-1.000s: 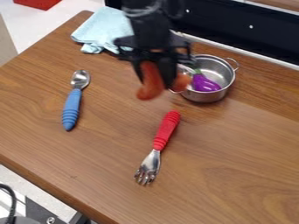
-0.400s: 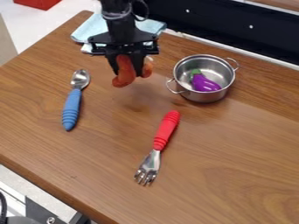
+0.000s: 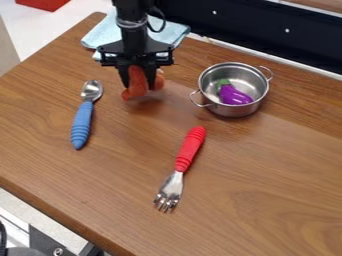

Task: Move the object between the spoon and the blue cloth

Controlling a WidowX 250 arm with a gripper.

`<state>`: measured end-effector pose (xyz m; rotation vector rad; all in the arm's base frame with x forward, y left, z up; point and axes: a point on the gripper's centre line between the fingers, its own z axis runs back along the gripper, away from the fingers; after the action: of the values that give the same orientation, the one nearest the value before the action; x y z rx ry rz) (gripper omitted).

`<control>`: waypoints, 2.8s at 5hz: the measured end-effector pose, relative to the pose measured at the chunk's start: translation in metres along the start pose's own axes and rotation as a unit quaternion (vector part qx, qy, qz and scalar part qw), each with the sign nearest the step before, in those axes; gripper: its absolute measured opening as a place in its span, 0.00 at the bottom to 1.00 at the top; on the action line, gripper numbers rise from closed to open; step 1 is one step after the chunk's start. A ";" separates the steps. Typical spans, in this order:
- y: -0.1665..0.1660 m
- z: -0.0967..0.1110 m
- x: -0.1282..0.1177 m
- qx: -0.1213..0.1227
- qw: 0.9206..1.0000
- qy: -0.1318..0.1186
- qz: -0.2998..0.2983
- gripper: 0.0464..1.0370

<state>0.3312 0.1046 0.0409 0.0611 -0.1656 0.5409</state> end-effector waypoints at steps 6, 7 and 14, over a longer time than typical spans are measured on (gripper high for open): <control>0.018 -0.010 -0.001 0.007 0.997 0.057 0.051 0.96; 0.017 0.010 0.001 0.007 0.997 0.045 0.056 0.96; 0.016 0.011 0.015 0.006 0.992 0.050 0.119 0.80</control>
<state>0.3342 0.1244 0.0546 0.0258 -0.0724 0.7817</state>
